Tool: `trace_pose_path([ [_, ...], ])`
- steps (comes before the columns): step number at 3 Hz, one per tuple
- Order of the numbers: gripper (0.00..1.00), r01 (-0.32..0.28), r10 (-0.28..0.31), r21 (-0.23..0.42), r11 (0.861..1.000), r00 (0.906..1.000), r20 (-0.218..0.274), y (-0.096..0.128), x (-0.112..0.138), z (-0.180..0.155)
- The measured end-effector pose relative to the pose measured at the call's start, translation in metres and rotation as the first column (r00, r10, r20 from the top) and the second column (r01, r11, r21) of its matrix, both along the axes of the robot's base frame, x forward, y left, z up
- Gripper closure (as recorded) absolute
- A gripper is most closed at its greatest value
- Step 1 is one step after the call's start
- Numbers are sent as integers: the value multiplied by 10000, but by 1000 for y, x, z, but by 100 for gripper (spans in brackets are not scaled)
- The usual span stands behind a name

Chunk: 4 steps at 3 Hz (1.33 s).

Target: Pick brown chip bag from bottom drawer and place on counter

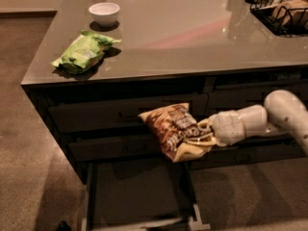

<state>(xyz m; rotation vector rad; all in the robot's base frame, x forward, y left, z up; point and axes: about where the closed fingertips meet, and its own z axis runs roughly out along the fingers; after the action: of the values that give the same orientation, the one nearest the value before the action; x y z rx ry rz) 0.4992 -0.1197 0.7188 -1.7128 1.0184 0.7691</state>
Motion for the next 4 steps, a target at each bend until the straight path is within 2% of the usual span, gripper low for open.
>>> trace_pose_path([
  [1, 100, 25, -21, -28, 10000, 9911, 1331, -6, 7, 56],
  [2, 100, -3, 37, -147, 9999, 9719, 2354, -7, 20, 114],
  [3, 100, 241, -214, -59, 9997, 9589, 2828, -11, 44, 160],
  [4, 100, 575, -629, 267, 9980, 9510, 3028, -13, 72, 193],
])
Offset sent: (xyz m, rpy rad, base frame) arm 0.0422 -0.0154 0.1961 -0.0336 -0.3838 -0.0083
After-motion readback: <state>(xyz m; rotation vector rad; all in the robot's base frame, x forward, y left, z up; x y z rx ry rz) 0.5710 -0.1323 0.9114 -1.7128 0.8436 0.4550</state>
